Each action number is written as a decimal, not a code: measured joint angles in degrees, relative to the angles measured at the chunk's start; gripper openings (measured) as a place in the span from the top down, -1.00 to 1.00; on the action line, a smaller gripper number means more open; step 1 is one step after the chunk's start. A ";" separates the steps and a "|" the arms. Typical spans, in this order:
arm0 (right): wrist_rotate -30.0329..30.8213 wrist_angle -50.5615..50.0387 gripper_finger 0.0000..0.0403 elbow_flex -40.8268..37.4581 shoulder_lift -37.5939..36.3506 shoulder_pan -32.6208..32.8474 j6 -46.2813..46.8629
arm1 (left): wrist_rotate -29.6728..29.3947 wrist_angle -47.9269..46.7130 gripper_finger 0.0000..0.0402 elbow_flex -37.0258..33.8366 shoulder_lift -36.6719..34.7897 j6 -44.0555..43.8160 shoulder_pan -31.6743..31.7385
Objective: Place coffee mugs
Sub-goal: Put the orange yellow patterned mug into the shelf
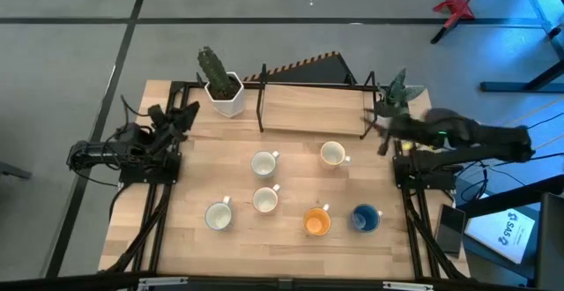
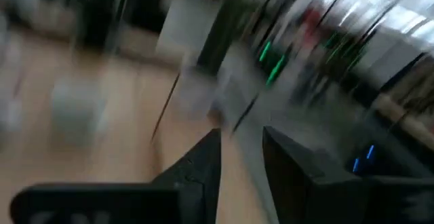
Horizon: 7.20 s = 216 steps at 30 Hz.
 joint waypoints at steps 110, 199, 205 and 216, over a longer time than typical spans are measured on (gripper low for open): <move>-23.79 -25.22 0.97 10.56 48.15 1.51 5.36 | 26.33 -64.18 -0.11 43.60 40.19 8.67 12.24; -23.09 -33.41 0.84 65.23 85.59 -26.25 -24.85 | 26.06 -71.92 -0.11 43.56 40.19 14.09 12.22; -23.08 -33.15 0.76 65.24 85.55 -26.25 -24.89 | 26.06 -71.92 -0.11 43.56 40.19 14.09 12.22; -23.57 -32.66 0.40 65.24 85.50 -26.25 -25.35 | 25.61 -71.92 -0.11 43.56 40.19 14.14 12.22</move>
